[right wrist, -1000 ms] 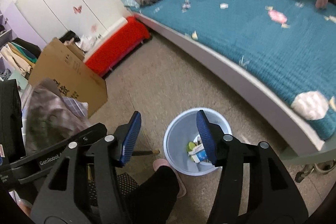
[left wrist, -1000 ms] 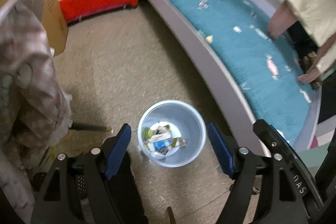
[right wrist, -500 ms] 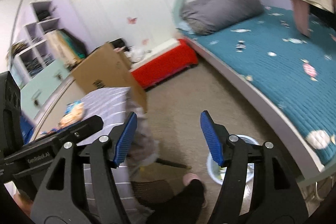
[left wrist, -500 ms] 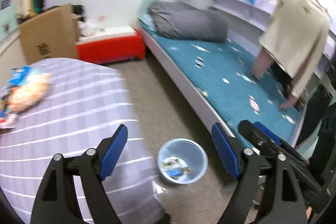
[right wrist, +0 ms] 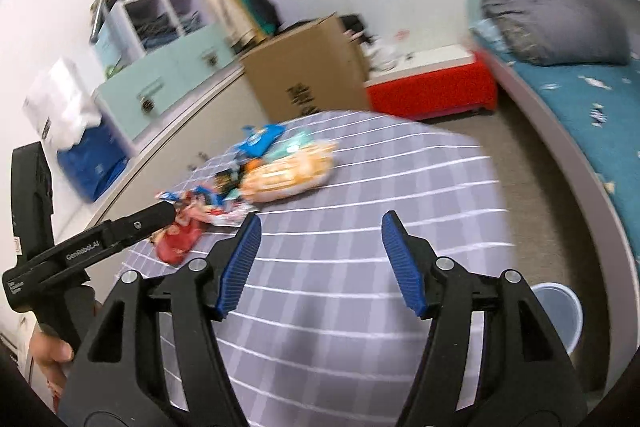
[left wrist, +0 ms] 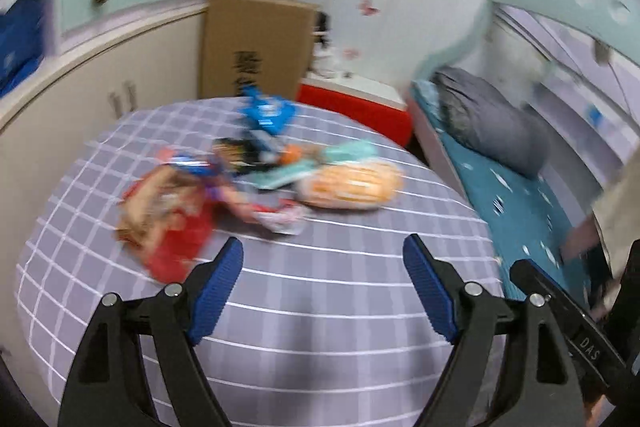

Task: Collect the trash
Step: 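Bring both open tools back to the table, then grasp the silver wrapper with the left tool while the right tool grasps the white-red wrapper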

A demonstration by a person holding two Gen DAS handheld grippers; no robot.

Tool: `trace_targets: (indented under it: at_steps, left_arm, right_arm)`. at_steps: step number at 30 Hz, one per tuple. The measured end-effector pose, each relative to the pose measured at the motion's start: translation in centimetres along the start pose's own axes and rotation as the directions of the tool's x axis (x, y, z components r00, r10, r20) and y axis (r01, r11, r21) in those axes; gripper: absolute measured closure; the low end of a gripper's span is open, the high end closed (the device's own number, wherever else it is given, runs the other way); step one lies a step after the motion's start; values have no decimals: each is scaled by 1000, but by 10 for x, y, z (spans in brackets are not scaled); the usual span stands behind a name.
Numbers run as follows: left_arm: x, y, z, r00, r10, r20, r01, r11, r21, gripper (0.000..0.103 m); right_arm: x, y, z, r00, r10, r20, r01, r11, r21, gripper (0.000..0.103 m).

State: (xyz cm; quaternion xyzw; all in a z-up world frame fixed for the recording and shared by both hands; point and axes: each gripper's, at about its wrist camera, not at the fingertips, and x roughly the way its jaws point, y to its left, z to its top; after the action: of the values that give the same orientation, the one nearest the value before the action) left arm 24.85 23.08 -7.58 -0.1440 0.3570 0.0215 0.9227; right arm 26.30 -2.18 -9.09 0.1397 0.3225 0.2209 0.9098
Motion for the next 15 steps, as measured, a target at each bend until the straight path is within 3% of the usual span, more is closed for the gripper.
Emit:
trace_targets:
  at_steps: [3, 6, 13, 15]
  left_arm:
    - [9, 23, 5, 1000, 24, -9, -24, 999, -43, 25]
    - [23, 36, 10, 999, 27, -40, -29, 998, -56, 41]
    - [51, 37, 23, 996, 29, -87, -30, 999, -20, 57]
    - [59, 41, 27, 994, 21, -109, -25, 999, -30, 73]
  right_arm:
    - [30, 28, 4, 998, 31, -48, -32, 999, -27, 41]
    - [59, 47, 4, 993, 58, -104, -61, 998, -18, 41]
    - [104, 62, 2, 979, 94, -179, -84, 994, 63, 41]
    - [112, 64, 2, 977, 97, -190, -83, 993, 79, 41]
